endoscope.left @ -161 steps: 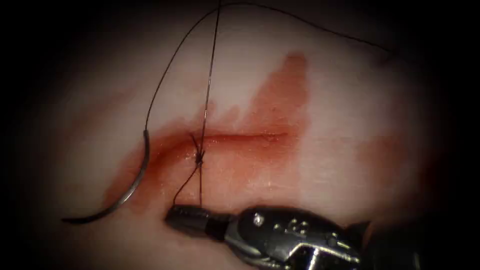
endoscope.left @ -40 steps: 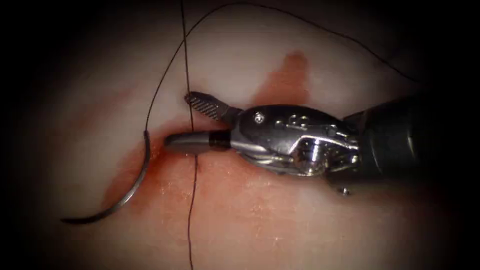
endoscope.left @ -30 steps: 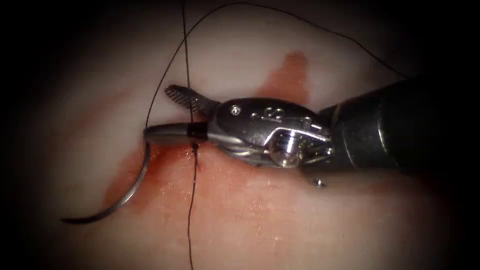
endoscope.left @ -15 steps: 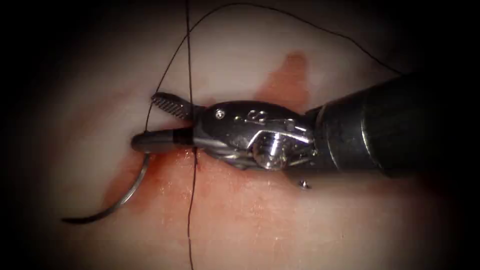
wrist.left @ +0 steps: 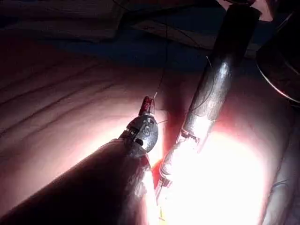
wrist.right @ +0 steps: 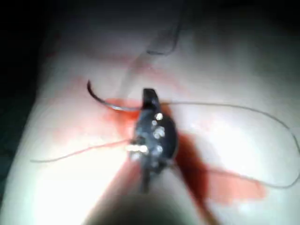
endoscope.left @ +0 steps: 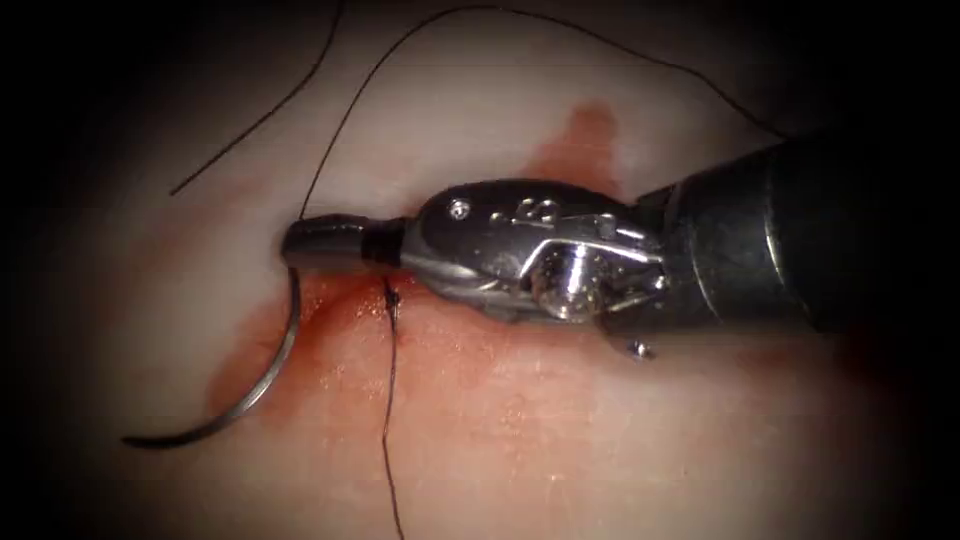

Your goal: Wound Closure

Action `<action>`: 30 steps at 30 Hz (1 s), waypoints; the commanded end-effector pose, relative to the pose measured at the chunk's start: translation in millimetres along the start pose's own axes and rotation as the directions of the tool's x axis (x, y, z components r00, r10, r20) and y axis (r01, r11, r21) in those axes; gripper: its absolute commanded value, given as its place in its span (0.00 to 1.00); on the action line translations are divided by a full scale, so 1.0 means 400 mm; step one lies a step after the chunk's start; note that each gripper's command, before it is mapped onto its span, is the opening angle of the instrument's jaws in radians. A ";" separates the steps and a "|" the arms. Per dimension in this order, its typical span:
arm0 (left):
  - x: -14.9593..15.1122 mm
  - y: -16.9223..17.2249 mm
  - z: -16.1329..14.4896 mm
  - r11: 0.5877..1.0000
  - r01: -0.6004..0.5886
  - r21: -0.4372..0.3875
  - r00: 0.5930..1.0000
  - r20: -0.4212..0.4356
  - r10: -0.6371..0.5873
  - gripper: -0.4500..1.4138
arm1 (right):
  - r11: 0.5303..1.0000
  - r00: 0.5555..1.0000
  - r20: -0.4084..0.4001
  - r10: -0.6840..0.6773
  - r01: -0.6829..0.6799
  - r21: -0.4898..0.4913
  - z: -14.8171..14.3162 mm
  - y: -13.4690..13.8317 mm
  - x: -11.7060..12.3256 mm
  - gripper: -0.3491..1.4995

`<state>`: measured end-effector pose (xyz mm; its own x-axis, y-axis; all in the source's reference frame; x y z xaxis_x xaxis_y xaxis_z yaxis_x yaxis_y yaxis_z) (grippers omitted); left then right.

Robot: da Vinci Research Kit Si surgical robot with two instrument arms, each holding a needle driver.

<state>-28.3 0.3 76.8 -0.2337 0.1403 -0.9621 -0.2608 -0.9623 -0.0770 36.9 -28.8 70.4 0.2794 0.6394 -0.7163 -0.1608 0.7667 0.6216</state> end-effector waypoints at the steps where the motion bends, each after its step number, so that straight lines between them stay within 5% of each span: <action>1: -0.0009 -0.0004 0.0013 1.000 -0.001 0.003 1.000 0.001 0.001 0.00 | 1.000 1.000 0.021 -0.003 0.002 0.028 0.0024 -0.0016 -0.0016 0.00; 2: -0.0009 -0.0008 0.0008 1.000 0.000 0.005 1.000 0.003 0.000 0.00 | 0.999 1.000 0.027 -0.005 0.004 0.040 0.0023 -0.0024 -0.0022 0.00; 4: -0.0013 -0.0014 -0.0002 1.000 -0.001 0.009 1.000 0.009 0.001 0.00 | 0.999 0.999 0.032 -0.009 0.008 0.048 0.0016 -0.0035 -0.0030 0.50; 5: -0.0017 -0.0017 -0.0009 1.000 -0.002 0.012 1.000 0.011 0.002 0.00 | 1.000 1.000 0.027 -0.012 0.011 0.024 0.0002 -0.0042 -0.0033 0.87; 6: -0.0021 -0.0019 -0.0012 1.000 -0.003 0.017 1.000 0.016 0.003 0.00 | 1.000 1.000 0.019 -0.018 0.019 -0.013 -0.0011 -0.0046 -0.0035 0.93; 14: -0.0113 0.0001 0.0008 0.999 -0.036 -0.004 0.996 0.082 0.036 0.00 | 0.998 1.000 0.001 0.012 -0.011 -0.063 -0.0164 -0.0066 -0.0047 0.97; 22: -0.0285 0.0017 0.0025 0.999 0.009 -0.046 0.981 0.194 0.000 0.00 | 0.995 0.999 -0.011 0.034 -0.035 -0.092 -0.0266 -0.0079 -0.0050 0.98; 24: -0.0344 0.0020 0.0028 0.993 0.110 -0.040 0.972 0.212 -0.100 0.27 | 0.993 0.999 -0.015 0.038 -0.040 -0.107 -0.0280 -0.0086 -0.0055 0.98; 26: -0.0358 0.0023 0.0030 0.988 0.152 -0.034 0.967 0.212 -0.141 0.31 | 0.993 0.999 -0.015 0.040 -0.041 -0.106 -0.0281 -0.0089 -0.0055 0.98; 30: -0.0386 0.0042 0.0029 0.937 0.350 -0.011 0.916 0.212 -0.340 0.77 | 0.994 0.999 -0.013 0.043 -0.044 -0.096 -0.0276 -0.0105 -0.0050 0.98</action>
<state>-25.8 -3.2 91.5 -0.3265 0.4987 -0.8029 -0.3154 -0.8583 -0.4049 25.8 -32.0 65.5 0.2598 0.6720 -0.6935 -0.2680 0.7401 0.6167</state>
